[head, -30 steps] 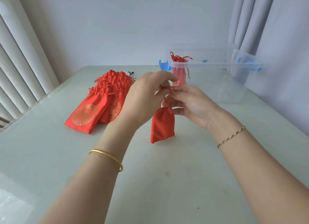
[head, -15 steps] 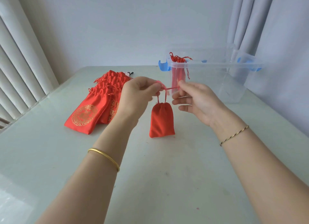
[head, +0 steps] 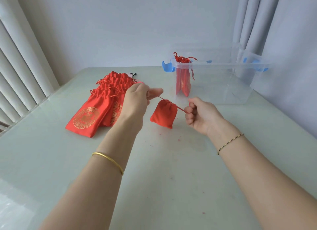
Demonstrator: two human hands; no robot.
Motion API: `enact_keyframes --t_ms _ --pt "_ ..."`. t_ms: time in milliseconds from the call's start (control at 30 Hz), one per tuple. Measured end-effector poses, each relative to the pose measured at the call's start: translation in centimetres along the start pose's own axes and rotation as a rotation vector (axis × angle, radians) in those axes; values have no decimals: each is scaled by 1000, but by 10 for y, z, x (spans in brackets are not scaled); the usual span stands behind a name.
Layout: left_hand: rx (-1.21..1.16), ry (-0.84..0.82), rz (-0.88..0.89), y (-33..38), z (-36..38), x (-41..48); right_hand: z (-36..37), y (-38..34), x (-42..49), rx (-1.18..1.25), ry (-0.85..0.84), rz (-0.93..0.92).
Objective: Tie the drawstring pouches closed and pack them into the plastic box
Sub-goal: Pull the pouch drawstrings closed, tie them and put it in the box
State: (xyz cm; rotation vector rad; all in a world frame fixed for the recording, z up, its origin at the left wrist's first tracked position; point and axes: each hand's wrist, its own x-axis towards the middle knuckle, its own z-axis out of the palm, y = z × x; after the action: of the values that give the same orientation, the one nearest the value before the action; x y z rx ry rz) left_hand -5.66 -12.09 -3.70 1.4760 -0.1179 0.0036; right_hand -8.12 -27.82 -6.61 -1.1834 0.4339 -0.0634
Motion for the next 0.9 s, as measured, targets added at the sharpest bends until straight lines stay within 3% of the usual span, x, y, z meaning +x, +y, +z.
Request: enact_keyframes --t_ms 67,133,267,500,733,900 --pt "-200 -47 -34 2 1 -2 3 -1 -1 -23 20 -30" --pt "-208 -93 -59 3 -2 -3 4 -7 -4 1 36 -83" --pt "121 -221 -30 2 -6 -3 7 -23 -14 67 -21 -231" --pt "521 -350 97 8 2 -12 27 -32 -35 -43 -167 -467" --pt "400 -330 40 8 3 -13 23 -26 -33 -347 -91 -279" --pt "328 -309 18 7 2 -11 24 -21 -32 -602 -168 -325"
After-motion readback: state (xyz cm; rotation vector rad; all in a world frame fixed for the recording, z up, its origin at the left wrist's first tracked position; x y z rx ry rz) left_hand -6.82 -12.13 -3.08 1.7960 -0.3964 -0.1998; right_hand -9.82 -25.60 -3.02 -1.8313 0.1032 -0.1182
